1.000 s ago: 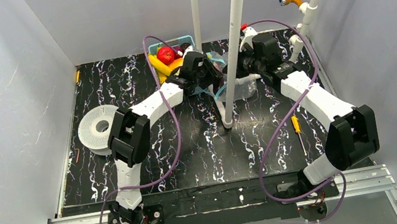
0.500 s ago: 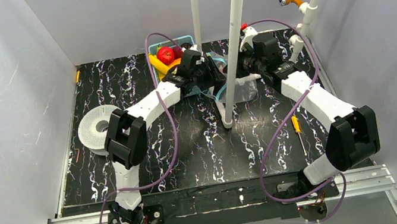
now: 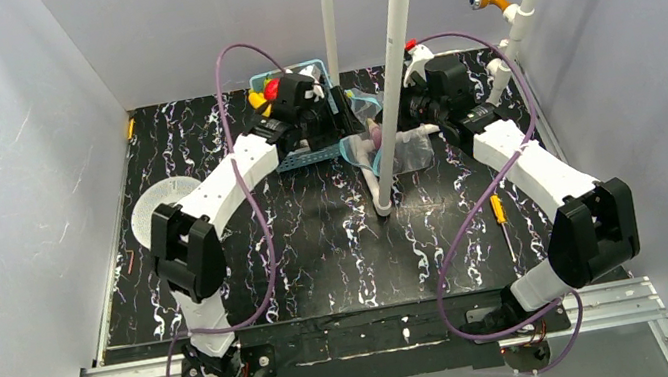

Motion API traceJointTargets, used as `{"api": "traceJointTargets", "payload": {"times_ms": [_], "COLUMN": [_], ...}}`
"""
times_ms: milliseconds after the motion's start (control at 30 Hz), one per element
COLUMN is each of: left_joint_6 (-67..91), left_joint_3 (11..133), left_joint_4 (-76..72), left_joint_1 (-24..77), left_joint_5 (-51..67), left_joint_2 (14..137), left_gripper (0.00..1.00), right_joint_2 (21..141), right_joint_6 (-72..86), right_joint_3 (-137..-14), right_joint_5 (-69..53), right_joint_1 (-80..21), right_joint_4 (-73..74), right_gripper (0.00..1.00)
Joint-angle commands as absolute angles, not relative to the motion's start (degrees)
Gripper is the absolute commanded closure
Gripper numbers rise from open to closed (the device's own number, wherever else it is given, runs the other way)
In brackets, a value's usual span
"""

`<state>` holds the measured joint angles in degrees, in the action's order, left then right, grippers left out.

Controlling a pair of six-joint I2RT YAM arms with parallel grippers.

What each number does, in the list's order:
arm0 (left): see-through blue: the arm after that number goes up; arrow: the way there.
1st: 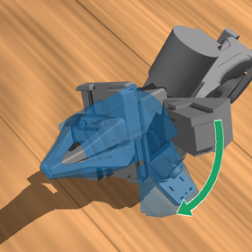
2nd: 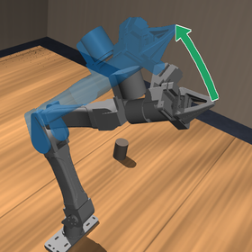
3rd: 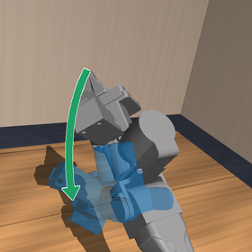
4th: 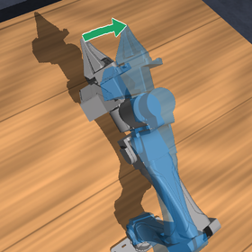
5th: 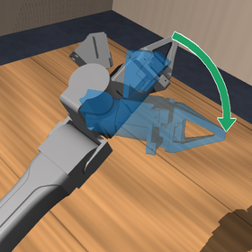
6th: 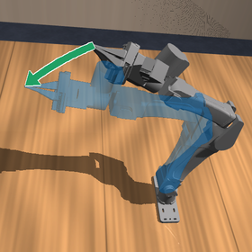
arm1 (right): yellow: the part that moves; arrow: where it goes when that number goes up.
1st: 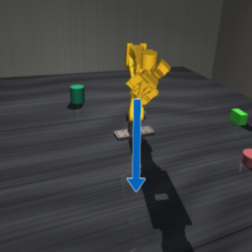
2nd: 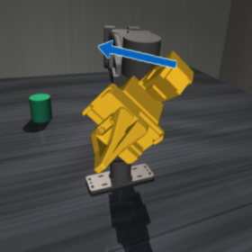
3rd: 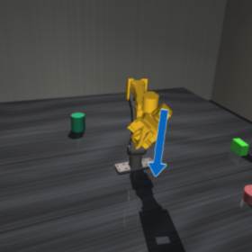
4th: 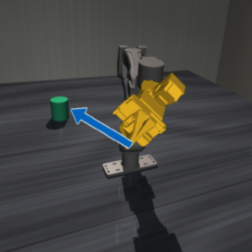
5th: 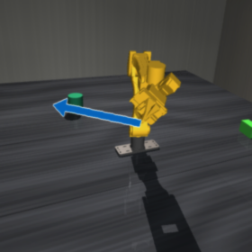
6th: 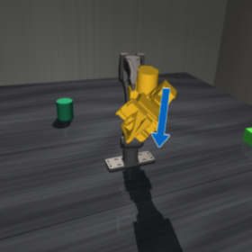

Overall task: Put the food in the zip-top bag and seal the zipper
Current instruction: Place the fake vegetable in the zipper food storage bag, then adjust the zipper food storage bag at the center of the board.

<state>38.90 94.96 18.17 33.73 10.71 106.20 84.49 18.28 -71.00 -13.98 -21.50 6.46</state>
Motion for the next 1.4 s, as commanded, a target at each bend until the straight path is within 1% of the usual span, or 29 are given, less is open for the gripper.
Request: {"api": "traceJointTargets", "payload": {"times_ms": [0, 133, 300, 400, 433, 467, 567, 600, 667, 733, 867, 1000, 1100, 1167, 1267, 1367], "left_joint_6": [34.28, 34.59, 38.21, 40.56, 41.24, 41.81, 43.57, 44.14, 44.99, 46.06, 52.44, 56.32, 55.67, 54.24, 51.97, 49.59], "left_joint_3": [92.80, 91.56, 93.17, 95.70, 96.46, 97.19, 100.52, 101.98, 102.97, 102.70, 102.03, 98.83, 96.03, 96.22, 98.18, 101.56], "left_joint_4": [22.90, 24.28, 23.26, 24.42, 24.25, 23.72, 22.06, 21.62, 18.87, 14.69, 6.61, 4.07, 6.68, 9.54, 13.32, 15.89], "left_joint_1": [33.14, 32.56, 31.64, 31.64, 31.64, 31.64, 31.64, 31.73, 32.06, 32.40, 32.58, 32.61, 32.46, 32.17, 32.12, 32.09], "left_joint_5": [6.85, 3.71, 6.95, 7.58, 9.48, 11.64, 18.70, 20.27, 22.45, 24.13, 30.81, 33.60, 31.59, 30.69, 29.48, 28.78], "left_joint_2": [99.16, 98.52, 104.28, 108.46, 109.67, 110.82, 113.35, 113.58, 112.53, 110.32, 108.97, 109.25, 109.23, 109.98, 110.76, 111.05], "left_gripper": [0.31, 0.28, 0.29, 0.36, 0.41, 0.48, 0.81, 0.90, 0.97, 0.99, 1.00, 1.00, 1.00, 1.00, 1.00, 1.00], "right_joint_2": [82.21, 82.25, 82.29, 82.21, 82.16, 82.15, 82.10, 82.15, 82.35, 82.81, 83.04, 82.06, 82.12, 82.60, 82.73, 80.11], "right_joint_6": [18.84, 19.28, 19.25, 19.01, 18.87, 18.71, 18.24, 18.10, 17.94, 17.86, 17.77, 17.91, 18.16, 18.34, 18.74, 18.70], "right_joint_3": [-71.19, -71.19, -71.19, -71.19, -71.19, -71.13, -71.02, -70.96, -70.93, -71.39, -71.86, -71.00, -70.85, -71.39, -72.06, -70.22], "right_joint_5": [-14.26, -14.99, -14.91, -14.44, -14.25, -13.99, -12.30, -11.44, -9.40, -6.92, -5.28, -5.39, -4.24, -3.49, -0.83, 2.54], "right_joint_1": [-21.63, -21.50, -21.39, -21.36, -21.36, -21.36, -21.36, -21.36, -21.36, -21.39, -21.35, -21.36, -21.30, -21.27, -21.27, -21.28], "right_joint_4": [4.77, 4.66, 4.73, 4.89, 4.97, 5.08, 5.22, 5.30, 5.58, 6.55, 7.25, 6.33, 6.40, 7.28, 8.94, 7.46], "right_gripper": [0.99, 0.99, 0.99, 0.99, 0.99, 0.99, 0.99, 0.99, 0.99, 0.99, 0.99, 0.99, 0.99, 0.99, 0.99, 0.99]}}
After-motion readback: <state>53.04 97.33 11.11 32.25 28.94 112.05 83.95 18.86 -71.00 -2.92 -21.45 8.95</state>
